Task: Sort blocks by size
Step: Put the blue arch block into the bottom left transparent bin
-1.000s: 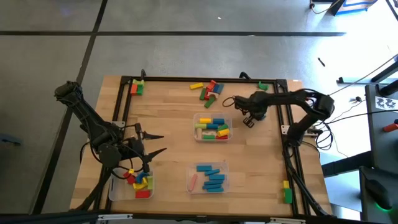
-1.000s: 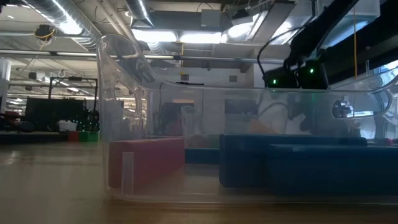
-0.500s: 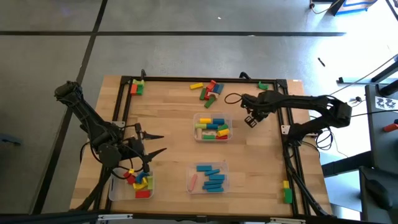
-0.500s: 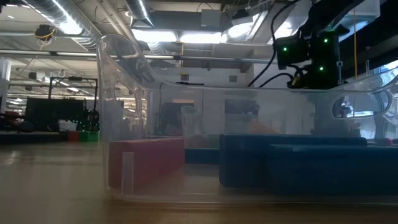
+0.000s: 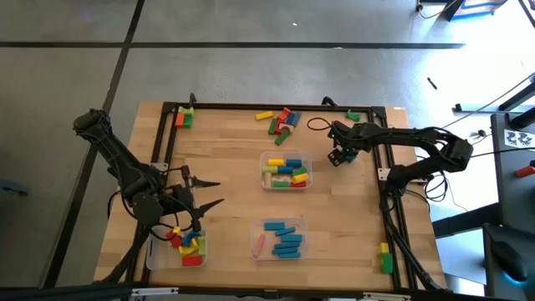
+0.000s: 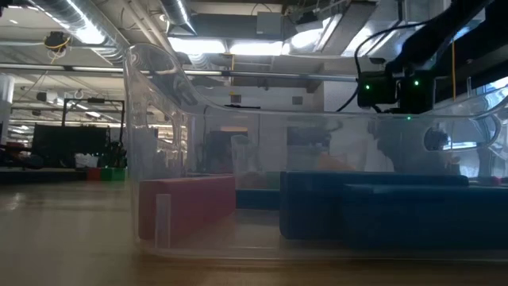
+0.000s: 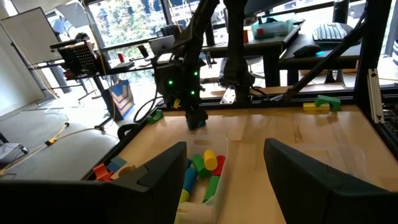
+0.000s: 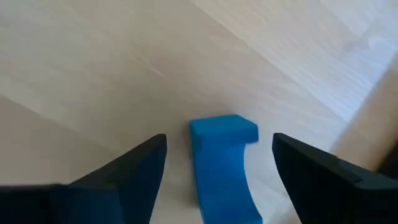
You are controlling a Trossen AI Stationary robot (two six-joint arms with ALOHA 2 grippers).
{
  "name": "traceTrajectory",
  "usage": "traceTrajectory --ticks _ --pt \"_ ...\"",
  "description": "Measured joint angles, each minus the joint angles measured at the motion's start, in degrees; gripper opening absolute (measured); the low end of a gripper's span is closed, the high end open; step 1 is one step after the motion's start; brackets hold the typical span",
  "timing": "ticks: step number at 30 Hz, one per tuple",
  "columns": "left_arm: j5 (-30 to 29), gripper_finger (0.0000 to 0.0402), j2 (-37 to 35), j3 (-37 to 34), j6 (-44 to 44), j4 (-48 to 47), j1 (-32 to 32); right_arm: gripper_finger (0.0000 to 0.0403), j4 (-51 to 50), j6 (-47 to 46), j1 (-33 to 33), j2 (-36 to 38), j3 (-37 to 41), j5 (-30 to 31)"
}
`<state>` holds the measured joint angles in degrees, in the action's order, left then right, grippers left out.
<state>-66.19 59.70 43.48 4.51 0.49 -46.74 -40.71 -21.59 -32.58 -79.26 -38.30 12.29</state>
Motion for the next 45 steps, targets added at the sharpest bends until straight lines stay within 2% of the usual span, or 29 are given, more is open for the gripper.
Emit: traceTrajectory --ticks 6,16,23,31,38,42,45 --pt "0.00 0.0210 0.00 0.00 -0.02 -0.04 0.00 0.0269 6.10 1.10 -0.58 0.14 3.77 -1.00" --pt "0.00 0.0210 0.00 0.00 -0.02 -0.05 0.00 0.0131 10.20 1.58 -0.45 0.05 4.41 0.50" --pt "0.00 0.0210 0.00 -0.02 0.00 0.07 -0.02 0.0129 8.88 2.54 -0.43 0.04 3.65 -0.33" --pt "0.00 0.0210 0.00 -0.02 0.00 0.17 -0.09 0.0130 -2.84 2.58 2.62 3.57 -4.19 0.19" --pt "0.00 0.0210 0.00 -0.01 0.11 0.20 -0.09 0.0134 -7.61 -1.00 10.90 8.36 -13.83 0.20" --pt "0.00 0.0210 0.00 0.00 0.82 0.20 -0.21 0.0133 -3.51 -3.11 18.11 9.03 -17.74 -0.51" --pt "0.00 0.0210 0.00 -0.02 1.05 0.24 -0.56 0.0133 3.74 -3.79 23.84 9.03 -18.63 -0.82"
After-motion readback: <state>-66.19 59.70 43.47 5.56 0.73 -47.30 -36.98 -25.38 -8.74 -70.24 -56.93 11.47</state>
